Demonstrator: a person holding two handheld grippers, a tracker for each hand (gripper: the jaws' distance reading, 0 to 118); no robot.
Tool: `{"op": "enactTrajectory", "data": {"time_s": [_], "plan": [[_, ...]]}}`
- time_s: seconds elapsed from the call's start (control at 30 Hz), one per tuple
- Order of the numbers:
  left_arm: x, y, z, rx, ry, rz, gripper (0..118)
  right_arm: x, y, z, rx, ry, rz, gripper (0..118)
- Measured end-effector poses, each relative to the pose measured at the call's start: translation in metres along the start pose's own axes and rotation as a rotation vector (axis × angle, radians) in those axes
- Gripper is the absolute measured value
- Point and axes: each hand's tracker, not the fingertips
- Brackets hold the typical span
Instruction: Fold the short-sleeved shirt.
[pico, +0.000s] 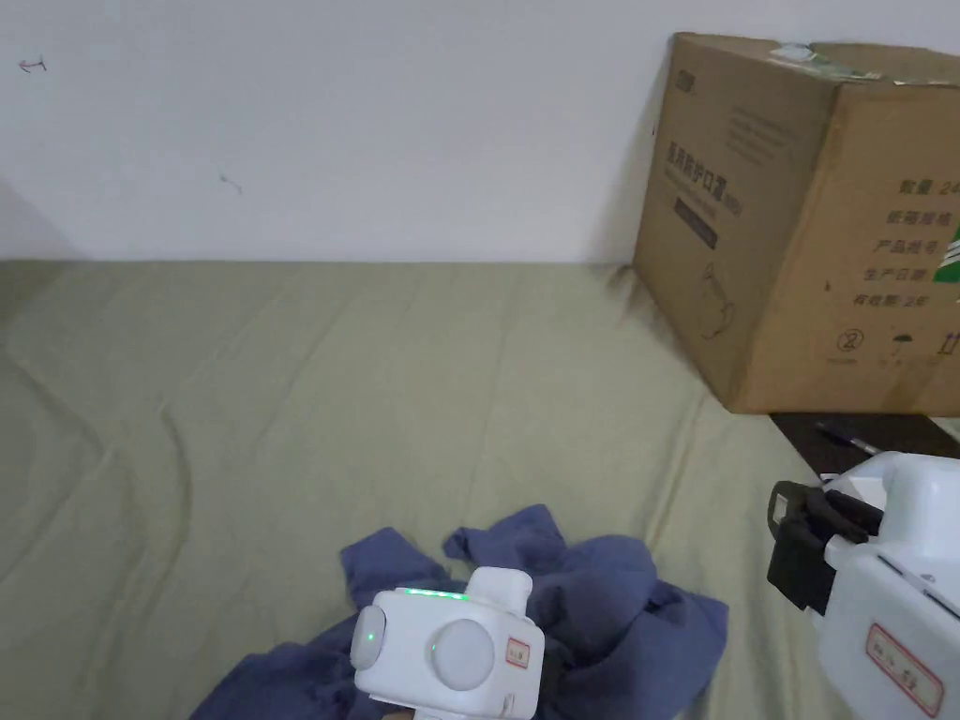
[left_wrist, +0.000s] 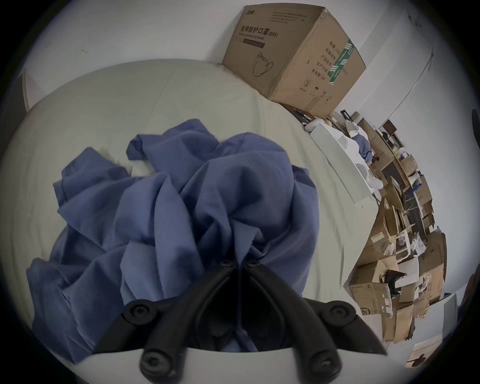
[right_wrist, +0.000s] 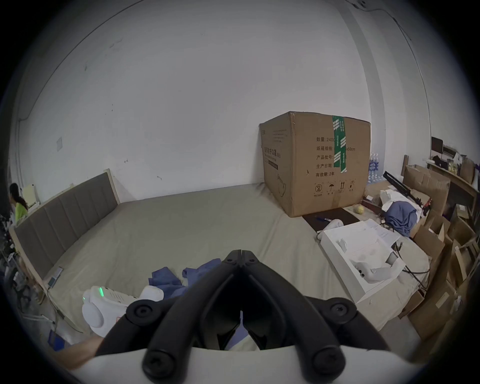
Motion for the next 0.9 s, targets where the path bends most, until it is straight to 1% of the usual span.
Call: {"op": "enactTrajectory", "data": {"time_s": [0.03,0.1,0.13,0.17,0.27,0.3,0.33,0.37,0.43,0.47,0.5,0.53,0.57,0.6,0.63,0.67,0.7,0.73,0.77,0.9], "plan": [[-0.001,0.000,0.000,-0.006,-0.005,0.013,14,-0.003,0.000,0.000,0.000,0.002,0.003,0],[0.000,0.002,0.002,-0.026,-0.014,0.014,75,-0.010,-0.003,0.002,-0.005,0.010,0.028,0],[-0.001,0.002,0.009,-0.030,-0.021,0.009,100,-0.013,-0.005,0.002,-0.011,0.015,0.041,0],[0.001,0.002,0.012,-0.030,-0.025,0.004,115,-0.016,-0.007,0.003,-0.018,0.021,0.051,0],[0.000,0.002,0.036,0.061,-0.014,-0.008,116,-0.025,-0.013,0.002,-0.038,0.051,0.072,0],[-0.002,0.005,0.045,0.067,-0.008,-0.009,116,-0.027,-0.015,0.003,-0.042,0.064,0.078,0],[-0.004,0.008,0.055,0.072,-0.001,-0.013,116,-0.030,-0.016,0.003,-0.045,0.075,0.082,0],[-0.006,0.011,0.066,0.088,0.005,-0.017,113,-0.033,-0.017,0.004,-0.044,0.082,0.085,0],[-0.008,0.009,0.097,0.143,0.014,-0.026,97,-0.036,-0.020,0.004,-0.047,0.103,0.089,0],[-0.012,0.011,0.113,0.178,0.023,-0.035,91,-0.037,-0.020,0.003,-0.050,0.111,0.089,0],[-0.016,0.012,0.130,0.207,0.048,-0.030,91,-0.038,-0.020,0.003,-0.054,0.122,0.090,0],[-0.022,0.014,0.147,0.231,0.085,-0.020,72,-0.038,-0.020,0.002,-0.056,0.131,0.090,0],[-0.029,0.012,0.161,0.252,0.119,-0.021,42,-0.038,-0.019,0.002,-0.058,0.138,0.089,0],[-0.038,0.011,0.174,0.268,0.168,-0.017,27,-0.038,-0.019,0.001,-0.059,0.148,0.088,0],[-0.046,0.008,0.185,0.274,0.237,-0.023,16,-0.037,-0.018,-0.001,-0.058,0.157,0.085,0],[-0.052,0.003,0.191,0.282,0.310,-0.047,0,-0.038,-0.016,-0.005,-0.060,0.164,0.082,0],[-0.063,-0.002,0.199,0.284,0.410,-0.033,0,-0.038,-0.015,-0.010,-0.065,0.175,0.081,0],[-0.075,-0.008,0.204,0.273,0.462,-0.013,0,-0.039,-0.015,-0.015,-0.065,0.180,0.079,0],[-0.087,-0.013,0.209,0.251,0.470,-0.004,0,-0.041,-0.015,-0.019,-0.065,0.183,0.074,0],[-0.129,-0.036,0.214,0.226,0.445,0.116,0,-0.049,-0.019,-0.037,-0.095,0.213,0.066,0]]}}
